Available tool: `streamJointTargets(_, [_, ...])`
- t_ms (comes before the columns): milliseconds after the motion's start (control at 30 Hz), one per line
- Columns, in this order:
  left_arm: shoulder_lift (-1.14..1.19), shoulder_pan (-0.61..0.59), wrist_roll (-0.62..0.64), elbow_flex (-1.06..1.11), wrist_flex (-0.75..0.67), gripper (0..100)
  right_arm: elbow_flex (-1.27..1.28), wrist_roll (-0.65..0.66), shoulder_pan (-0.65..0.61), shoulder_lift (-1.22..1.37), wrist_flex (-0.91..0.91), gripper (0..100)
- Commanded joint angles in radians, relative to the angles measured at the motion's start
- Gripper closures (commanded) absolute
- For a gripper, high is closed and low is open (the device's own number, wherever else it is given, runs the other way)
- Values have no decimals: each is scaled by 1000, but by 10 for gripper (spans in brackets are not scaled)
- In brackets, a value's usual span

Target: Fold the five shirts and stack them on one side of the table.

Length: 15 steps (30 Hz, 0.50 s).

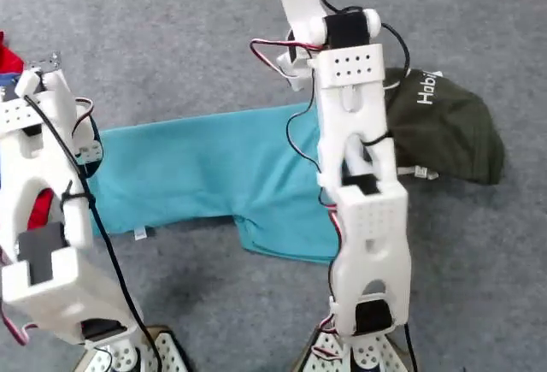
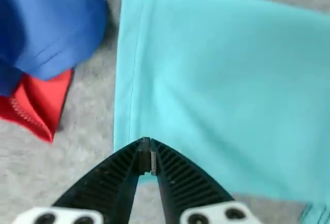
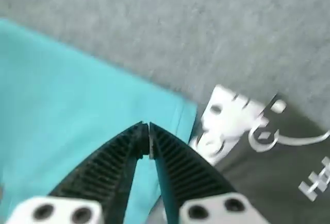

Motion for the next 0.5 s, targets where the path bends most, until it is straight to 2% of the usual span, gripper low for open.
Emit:
streamJointTargets(0, [-181, 45, -95, 61, 25, 971, 262, 9, -6, -142, 5, 984])
streamJointTargets(133, [-304, 48, -144, 289, -18, 971, 453, 31, -14, -208, 5, 984])
streamJointTargets(300, [-302, 16, -146, 538, -199, 971, 677, 175, -61, -355, 5, 984])
streamJointTargets(467, [-304, -82, -170, 593, -288, 971, 1044, 379, -158, -607, -8, 983])
